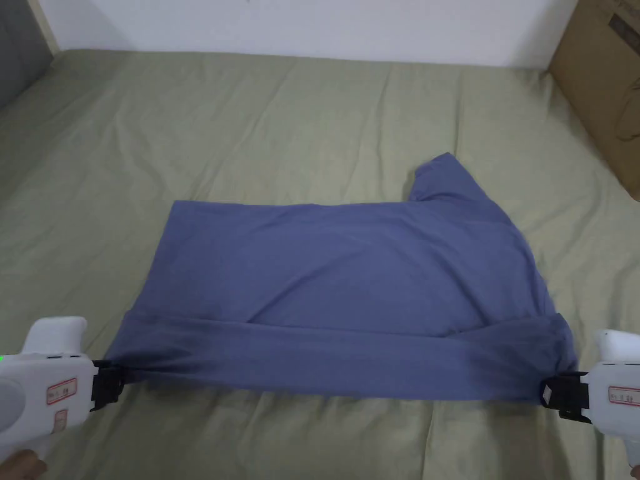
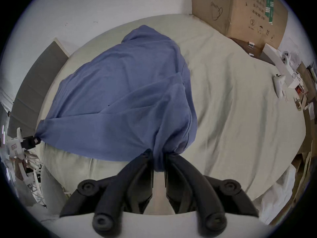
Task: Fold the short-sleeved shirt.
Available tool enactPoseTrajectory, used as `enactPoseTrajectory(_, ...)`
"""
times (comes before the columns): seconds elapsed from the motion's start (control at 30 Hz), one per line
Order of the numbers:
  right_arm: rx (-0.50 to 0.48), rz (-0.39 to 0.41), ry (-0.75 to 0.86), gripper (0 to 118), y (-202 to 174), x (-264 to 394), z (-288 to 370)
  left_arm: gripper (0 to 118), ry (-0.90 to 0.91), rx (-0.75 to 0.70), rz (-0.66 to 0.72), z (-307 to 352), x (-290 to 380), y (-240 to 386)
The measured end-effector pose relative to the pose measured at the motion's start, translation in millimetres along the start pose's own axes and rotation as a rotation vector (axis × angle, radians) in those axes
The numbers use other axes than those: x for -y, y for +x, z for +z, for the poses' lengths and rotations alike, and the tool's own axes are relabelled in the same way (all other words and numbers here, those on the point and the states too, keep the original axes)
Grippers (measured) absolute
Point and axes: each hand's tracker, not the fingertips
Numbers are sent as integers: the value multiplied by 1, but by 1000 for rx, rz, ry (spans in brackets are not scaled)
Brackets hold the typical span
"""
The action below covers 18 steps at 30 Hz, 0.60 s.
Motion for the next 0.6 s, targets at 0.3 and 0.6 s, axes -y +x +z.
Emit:
enactPoseTrajectory(0.3,9,-11,-31,11,-1,47,30,4,-80,-22,-25,19,34,0)
enactPoseTrajectory(0.6,24,-45,-105,15,13,90,14,5,-159,-49,-20,4,78,-11)
